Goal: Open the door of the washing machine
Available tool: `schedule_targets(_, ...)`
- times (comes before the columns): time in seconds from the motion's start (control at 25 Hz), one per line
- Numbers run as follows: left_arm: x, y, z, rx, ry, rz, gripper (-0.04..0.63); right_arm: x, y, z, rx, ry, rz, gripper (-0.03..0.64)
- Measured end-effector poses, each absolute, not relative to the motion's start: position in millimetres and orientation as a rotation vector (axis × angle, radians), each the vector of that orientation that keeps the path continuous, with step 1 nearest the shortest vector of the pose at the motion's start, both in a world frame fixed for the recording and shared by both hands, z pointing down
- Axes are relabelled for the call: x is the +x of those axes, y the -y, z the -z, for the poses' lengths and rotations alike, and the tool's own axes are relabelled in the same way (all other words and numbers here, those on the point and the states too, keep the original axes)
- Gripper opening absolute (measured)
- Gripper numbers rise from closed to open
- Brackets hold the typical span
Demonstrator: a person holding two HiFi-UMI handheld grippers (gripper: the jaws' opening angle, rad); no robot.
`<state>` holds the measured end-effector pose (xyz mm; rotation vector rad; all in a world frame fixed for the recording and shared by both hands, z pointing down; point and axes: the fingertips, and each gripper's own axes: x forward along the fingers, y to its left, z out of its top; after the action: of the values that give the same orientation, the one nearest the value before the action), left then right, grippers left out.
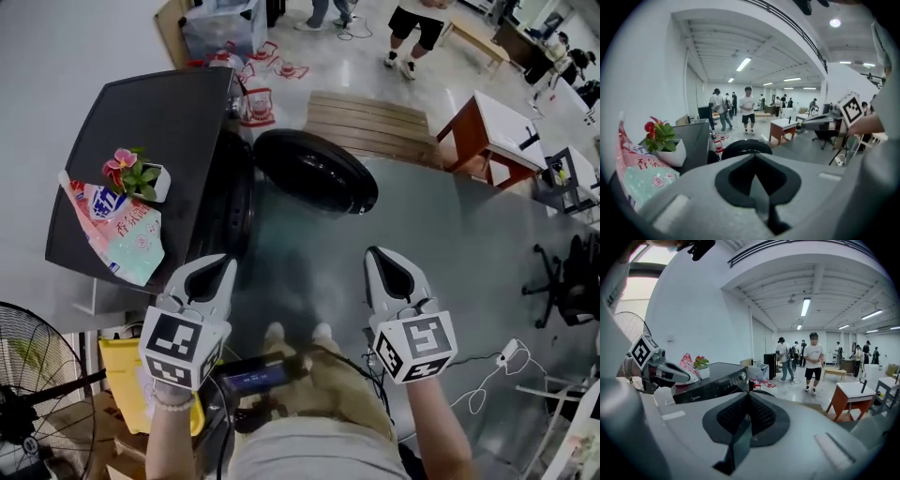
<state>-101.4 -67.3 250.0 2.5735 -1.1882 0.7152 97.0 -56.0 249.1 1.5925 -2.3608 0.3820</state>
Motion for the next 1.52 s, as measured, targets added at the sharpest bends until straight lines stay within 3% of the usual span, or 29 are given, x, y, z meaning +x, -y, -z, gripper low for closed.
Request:
schedule_targets(0.6,-143.2,51.2,-215.6,2.518,1.330,-0.644,-0.007,74.4,28.1,-216.7,1.565,2.425,-0.379,0.005)
schedule_targets(1.52,-130.7,46.6,-211.3,2.547,1.303,-0.602,-0.006,71.2,32.7,-208.9,1.569,2.436,-0.334,0.005)
